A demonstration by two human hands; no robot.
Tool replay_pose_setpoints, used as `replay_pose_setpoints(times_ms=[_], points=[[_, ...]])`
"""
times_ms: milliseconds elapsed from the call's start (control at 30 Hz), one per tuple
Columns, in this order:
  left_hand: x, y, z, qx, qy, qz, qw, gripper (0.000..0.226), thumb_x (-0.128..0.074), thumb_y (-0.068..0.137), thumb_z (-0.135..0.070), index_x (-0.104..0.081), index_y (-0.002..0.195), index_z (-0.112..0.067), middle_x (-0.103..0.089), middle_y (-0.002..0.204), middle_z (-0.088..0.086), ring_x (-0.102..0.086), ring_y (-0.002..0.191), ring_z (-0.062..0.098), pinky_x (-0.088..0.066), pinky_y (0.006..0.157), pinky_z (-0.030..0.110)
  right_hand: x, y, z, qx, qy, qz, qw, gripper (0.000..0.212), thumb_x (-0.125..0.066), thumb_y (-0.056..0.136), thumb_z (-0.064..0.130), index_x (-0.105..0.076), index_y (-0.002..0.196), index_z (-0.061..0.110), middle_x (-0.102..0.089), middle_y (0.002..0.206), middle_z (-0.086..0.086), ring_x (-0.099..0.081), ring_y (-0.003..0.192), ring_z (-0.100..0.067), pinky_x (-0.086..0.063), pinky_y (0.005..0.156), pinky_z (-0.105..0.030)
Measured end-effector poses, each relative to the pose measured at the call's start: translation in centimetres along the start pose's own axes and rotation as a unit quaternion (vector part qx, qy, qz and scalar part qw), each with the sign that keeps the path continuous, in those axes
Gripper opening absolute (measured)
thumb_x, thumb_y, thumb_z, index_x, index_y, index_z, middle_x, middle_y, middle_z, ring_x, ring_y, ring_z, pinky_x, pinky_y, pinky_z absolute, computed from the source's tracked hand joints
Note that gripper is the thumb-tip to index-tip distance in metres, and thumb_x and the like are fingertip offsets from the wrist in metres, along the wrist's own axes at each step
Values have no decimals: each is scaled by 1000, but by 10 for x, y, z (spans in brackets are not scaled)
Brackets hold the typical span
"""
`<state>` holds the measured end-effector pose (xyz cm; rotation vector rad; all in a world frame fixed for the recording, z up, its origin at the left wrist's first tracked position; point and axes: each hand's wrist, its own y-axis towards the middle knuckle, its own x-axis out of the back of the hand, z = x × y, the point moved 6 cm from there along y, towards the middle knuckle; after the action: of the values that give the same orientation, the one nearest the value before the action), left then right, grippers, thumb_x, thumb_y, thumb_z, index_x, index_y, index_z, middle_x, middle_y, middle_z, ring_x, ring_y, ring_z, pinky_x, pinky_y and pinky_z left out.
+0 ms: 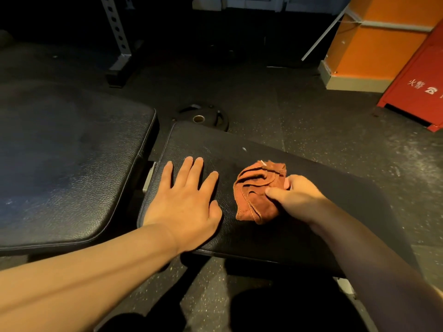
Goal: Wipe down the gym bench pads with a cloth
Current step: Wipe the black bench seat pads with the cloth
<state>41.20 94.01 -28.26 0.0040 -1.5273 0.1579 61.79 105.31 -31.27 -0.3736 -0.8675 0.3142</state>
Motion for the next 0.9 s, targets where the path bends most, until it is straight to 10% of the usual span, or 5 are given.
replay_pose_setpoints(times_ms=[267, 433, 533, 600, 900], points=[[-3, 1, 2, 2, 6, 0, 1000, 73, -7, 89, -54, -5, 158, -31, 7, 167, 8, 17, 152, 26, 7, 121, 55, 73, -58, 82, 226, 75, -68, 969, 17, -77, 83, 41, -71, 86, 25, -68, 82, 7, -65, 75, -7, -48, 69, -28], [-1, 1, 0, 1, -7, -3, 1000, 72, -9, 89, -52, -7, 158, -30, 6, 167, 9, 17, 152, 25, 8, 121, 54, 9, -56, 85, 200, 28, 117, 972, 43, -53, 92, 61, -73, 110, 27, -69, 96, 1, -65, 90, -17, -53, 91, -39], [0, 1, -1, -3, -2, -6, 1000, 73, -5, 88, -50, -5, 158, -30, 6, 167, 9, 17, 152, 26, 8, 121, 54, -55, -35, 49, 247, -246, 56, 936, 70, -16, 83, 78, -15, 150, 58, -15, 165, 0, -9, 153, -26, -11, 123, -45], [-1, 1, 0, -1, 5, -9, 1000, 71, -3, 90, -49, -5, 158, -29, 6, 167, 9, 16, 152, 26, 7, 121, 55, -74, -23, 38, 270, -296, 23, 916, 62, -6, 92, 65, 21, 146, 54, 21, 166, 3, 21, 152, -27, 7, 123, -54], [-1, 0, 1, 7, 7, -7, 1000, 72, 1, 92, -44, -4, 159, -19, 6, 167, 7, 14, 153, 24, 5, 123, 52, -81, -54, 40, 333, -154, -64, 928, 59, -17, 102, 53, -14, 158, 36, -5, 165, 12, 5, 154, -16, 1, 126, -43]])
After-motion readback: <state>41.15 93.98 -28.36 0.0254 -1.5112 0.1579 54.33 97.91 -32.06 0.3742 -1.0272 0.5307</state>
